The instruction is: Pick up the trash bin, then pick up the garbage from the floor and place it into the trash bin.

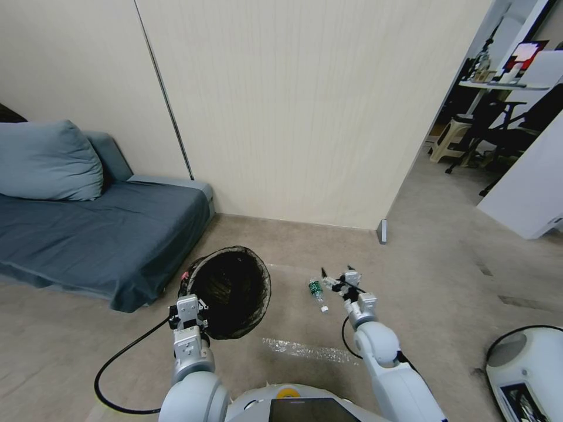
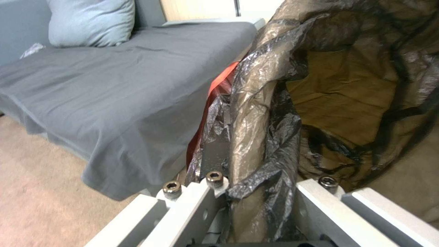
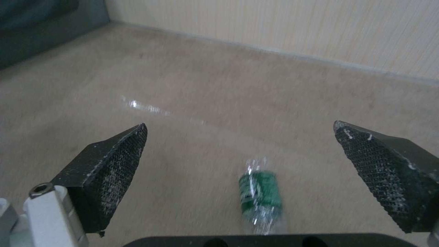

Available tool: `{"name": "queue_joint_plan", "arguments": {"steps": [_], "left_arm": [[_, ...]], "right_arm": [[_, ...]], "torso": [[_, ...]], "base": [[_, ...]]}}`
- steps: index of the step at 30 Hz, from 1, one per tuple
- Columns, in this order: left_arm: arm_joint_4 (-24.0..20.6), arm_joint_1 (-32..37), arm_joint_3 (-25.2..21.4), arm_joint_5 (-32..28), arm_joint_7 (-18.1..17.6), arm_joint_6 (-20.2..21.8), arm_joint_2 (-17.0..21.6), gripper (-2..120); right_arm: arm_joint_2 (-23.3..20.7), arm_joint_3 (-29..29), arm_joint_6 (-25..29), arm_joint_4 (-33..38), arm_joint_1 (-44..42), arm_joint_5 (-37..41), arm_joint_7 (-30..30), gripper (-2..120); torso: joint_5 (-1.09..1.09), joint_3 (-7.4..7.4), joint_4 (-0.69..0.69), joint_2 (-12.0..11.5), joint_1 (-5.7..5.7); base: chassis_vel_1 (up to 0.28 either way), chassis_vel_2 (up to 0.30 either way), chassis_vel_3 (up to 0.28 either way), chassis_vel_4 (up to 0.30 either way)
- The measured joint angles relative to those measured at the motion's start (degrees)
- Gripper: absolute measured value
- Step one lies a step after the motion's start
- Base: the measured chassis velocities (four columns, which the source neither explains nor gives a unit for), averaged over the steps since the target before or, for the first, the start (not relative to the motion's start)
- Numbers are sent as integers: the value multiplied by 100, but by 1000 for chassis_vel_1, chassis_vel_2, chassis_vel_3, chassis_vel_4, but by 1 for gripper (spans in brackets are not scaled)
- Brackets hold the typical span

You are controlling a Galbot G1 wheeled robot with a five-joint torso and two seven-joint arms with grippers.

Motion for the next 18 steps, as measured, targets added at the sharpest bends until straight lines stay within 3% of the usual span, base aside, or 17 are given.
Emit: {"name": "queue_joint_plan", "arguments": {"steps": [2, 18], "left_arm": [[-21, 4, -3, -1, 0, 0, 15, 1], [-42, 33, 23, 56, 0, -24, -10, 1]], "right_arm": [[5, -150, 209, -342, 14, -118, -50, 100], [111, -135, 407, -1145, 200, -316, -76, 100]], "torso": [[-2, 0, 2, 0, 0], [-1, 0, 0, 0, 0]], "base": [[0, 0, 0, 0], [0, 0, 0, 0]]}}
